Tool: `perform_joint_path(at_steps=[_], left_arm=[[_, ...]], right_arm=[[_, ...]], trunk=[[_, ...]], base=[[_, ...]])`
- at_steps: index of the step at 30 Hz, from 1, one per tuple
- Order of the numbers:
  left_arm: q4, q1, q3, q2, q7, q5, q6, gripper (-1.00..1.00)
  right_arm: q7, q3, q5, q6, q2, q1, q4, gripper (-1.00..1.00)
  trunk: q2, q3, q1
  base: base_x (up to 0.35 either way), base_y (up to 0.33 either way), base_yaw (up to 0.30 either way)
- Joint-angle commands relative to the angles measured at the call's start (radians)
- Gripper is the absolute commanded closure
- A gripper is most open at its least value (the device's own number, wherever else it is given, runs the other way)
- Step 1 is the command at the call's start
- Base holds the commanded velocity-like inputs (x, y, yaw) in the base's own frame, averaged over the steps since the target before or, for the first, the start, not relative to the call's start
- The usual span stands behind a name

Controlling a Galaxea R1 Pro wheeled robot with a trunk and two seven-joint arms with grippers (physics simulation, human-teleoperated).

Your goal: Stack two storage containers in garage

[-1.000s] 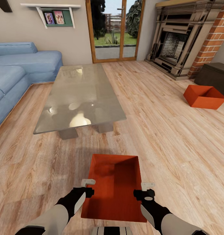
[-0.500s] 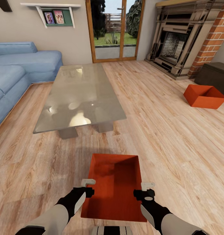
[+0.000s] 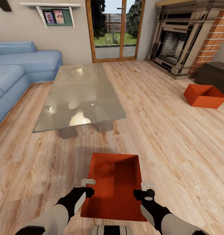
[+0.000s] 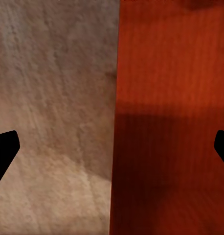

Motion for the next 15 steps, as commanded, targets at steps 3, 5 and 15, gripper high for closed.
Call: perform_joint_path(at_steps=[3, 5, 15], left_arm=[[-0.002, 0.0, -0.001, 0.0, 0.004, 0.001, 0.006, -1.0], [-0.002, 0.0, -0.001, 0.0, 0.004, 0.001, 0.006, -1.0], [-0.004, 0.001, -0.001, 0.0, 0.004, 0.002, 0.006, -1.0]], right_arm=[[-0.005, 0.009, -0.01, -0.003, 0.0, -0.001, 0.001, -1.0], [-0.005, 0.009, -0.01, -0.003, 0.0, -0.001, 0.001, -1.0], [-0.005, 0.01, -0.009, -0.003, 0.0, -0.001, 0.001, -1.0]], trunk=[[-0.021, -0.01, 0.011], [-0.035, -0.016, 0.019], [-0.042, -0.019, 0.023]], base=[[0.0, 0.0, 0.0], [0.0, 0.0, 0.0], [0.0, 0.0, 0.0]])
